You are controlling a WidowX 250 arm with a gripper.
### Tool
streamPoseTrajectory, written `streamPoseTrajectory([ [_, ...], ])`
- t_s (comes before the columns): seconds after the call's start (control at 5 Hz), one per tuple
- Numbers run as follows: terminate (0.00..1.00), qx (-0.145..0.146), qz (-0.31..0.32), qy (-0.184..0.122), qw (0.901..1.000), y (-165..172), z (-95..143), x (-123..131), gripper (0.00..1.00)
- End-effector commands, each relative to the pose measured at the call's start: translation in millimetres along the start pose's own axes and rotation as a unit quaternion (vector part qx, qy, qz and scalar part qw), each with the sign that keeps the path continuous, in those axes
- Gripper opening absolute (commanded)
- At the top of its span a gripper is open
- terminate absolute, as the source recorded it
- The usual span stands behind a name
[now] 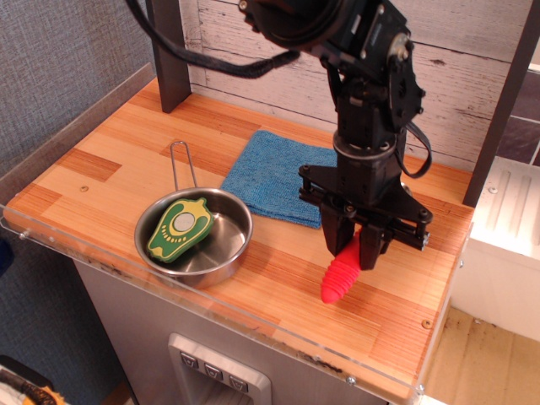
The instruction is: Take the spoon from the blue cloth and place it next to the cloth.
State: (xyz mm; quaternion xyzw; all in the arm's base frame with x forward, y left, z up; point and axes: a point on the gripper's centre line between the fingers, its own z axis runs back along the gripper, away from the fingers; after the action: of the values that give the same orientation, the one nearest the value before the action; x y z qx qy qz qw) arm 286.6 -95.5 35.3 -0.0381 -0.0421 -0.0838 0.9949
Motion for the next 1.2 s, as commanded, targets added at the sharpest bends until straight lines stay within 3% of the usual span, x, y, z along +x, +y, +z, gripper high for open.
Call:
streamPoseTrajectory([
  [0.0,0.0,0.006,0.019,0.002,0.9998,1,-1,0,1.0],
  [0.2,0.0,0.006,0.02,0.002,0.9998,7,5,0,1.0],
  [0.4,0.0,0.001,0.018,-0.019,0.9997,25,35,-4,1.0],
  [0.6,0.0,0.014,0.034,-0.038,0.9986,61,72,-14,1.0],
  [0.8,0.0,0.049,0.037,-0.023,0.9978,85,75,-21,1.0],
  [1.0,0.0,0.056,0.038,-0.008,0.9977,92,71,-27,1.0],
])
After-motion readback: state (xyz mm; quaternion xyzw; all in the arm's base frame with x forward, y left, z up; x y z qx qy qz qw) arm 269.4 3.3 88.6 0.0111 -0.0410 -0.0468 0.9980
